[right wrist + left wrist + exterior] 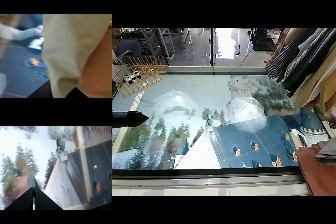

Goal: Fold the clothes and pants, and hang the long-sleeved shirts on hangers.

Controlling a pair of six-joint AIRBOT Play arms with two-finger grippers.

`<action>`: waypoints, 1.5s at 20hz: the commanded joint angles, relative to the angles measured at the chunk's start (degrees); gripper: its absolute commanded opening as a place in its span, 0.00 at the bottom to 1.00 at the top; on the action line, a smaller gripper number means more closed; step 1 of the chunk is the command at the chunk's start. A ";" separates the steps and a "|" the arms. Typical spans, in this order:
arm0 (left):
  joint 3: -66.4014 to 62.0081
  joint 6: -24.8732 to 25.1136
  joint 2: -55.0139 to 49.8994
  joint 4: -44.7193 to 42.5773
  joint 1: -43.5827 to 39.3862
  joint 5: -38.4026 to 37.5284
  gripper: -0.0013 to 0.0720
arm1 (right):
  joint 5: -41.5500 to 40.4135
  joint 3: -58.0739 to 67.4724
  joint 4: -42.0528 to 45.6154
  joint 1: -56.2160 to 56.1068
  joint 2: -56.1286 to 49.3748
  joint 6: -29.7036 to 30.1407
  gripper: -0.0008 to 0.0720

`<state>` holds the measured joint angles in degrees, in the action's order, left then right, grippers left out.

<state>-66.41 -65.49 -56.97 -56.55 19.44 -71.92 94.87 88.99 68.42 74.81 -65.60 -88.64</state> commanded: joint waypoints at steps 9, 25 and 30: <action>-0.07 0.37 -0.09 3.26 0.55 0.79 0.03 | -11.52 -36.11 22.08 24.76 4.07 15.15 0.99; -0.09 0.33 2.08 -10.88 -2.64 17.97 0.03 | -27.12 -30.93 -3.10 -44.94 3.10 19.04 0.04; -0.02 0.33 2.03 -10.88 -2.56 17.94 0.03 | -38.53 -30.32 -2.86 -50.66 3.06 19.06 0.04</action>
